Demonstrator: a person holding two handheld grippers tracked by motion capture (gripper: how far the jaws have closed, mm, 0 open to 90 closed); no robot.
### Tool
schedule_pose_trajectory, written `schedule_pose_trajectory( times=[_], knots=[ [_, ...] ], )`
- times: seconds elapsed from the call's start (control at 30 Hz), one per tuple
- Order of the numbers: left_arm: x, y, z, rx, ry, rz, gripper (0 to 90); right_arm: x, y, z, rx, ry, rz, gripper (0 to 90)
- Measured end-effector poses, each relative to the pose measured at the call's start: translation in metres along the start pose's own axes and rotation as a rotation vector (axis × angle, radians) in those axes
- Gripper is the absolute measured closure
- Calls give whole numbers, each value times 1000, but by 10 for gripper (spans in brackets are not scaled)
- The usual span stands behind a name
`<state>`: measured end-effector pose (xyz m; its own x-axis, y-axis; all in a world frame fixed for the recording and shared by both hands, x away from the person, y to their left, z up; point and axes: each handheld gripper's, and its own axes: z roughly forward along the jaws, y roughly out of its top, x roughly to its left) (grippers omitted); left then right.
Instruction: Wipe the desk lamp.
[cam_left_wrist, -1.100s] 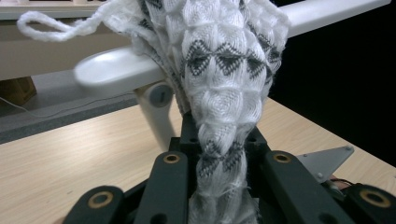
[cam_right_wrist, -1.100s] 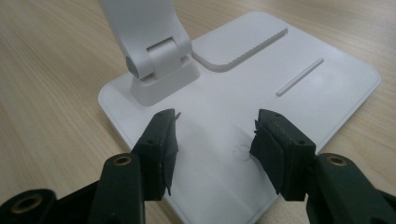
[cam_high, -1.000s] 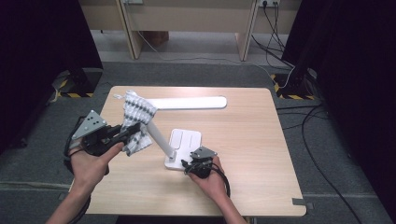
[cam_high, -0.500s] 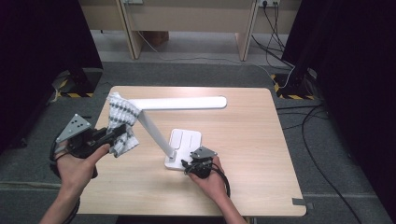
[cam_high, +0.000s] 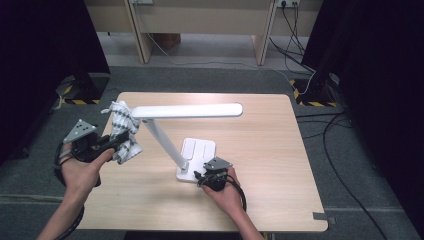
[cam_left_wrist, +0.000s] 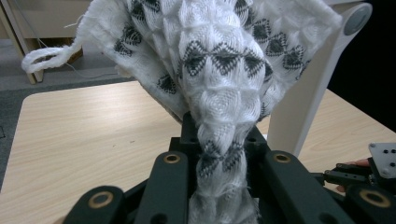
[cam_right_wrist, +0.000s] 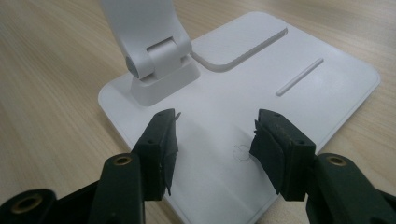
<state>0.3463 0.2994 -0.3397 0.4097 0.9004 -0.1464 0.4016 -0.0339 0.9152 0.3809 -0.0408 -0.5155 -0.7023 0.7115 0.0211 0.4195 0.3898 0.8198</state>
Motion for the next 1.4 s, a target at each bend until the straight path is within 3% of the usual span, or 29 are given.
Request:
schedule_pose_trajectory(
  times=[0.33,0.4,0.53,0.63,0.73,0.93,1.1,1.17,1.23,1.4],
  knots=[
    [2,1,12,30,12,-21,769,0,0,0,1,1,1,492],
    [3,1,10,17,8,-29,769,0,0,0,0,1,0,492],
    [-5,3,-4,-20,-10,-7,769,0,0,0,1,0,1,492],
    [-5,5,-10,-31,6,3,769,0,0,0,0,1,-1,492],
    [4,1,-8,-8,27,-15,769,0,0,0,0,0,-2,493],
    [7,-10,1,19,23,-34,769,0,0,0,0,0,0,493],
    [5,-12,5,31,18,-29,771,0,0,0,0,0,0,493],
    [4,-15,9,59,49,-4,772,0,0,0,-1,0,-2,494],
    [8,-18,12,73,24,-36,772,0,0,0,0,0,-3,494],
    [9,-16,11,54,26,-31,771,0,0,0,0,1,-1,494]
  ],
)
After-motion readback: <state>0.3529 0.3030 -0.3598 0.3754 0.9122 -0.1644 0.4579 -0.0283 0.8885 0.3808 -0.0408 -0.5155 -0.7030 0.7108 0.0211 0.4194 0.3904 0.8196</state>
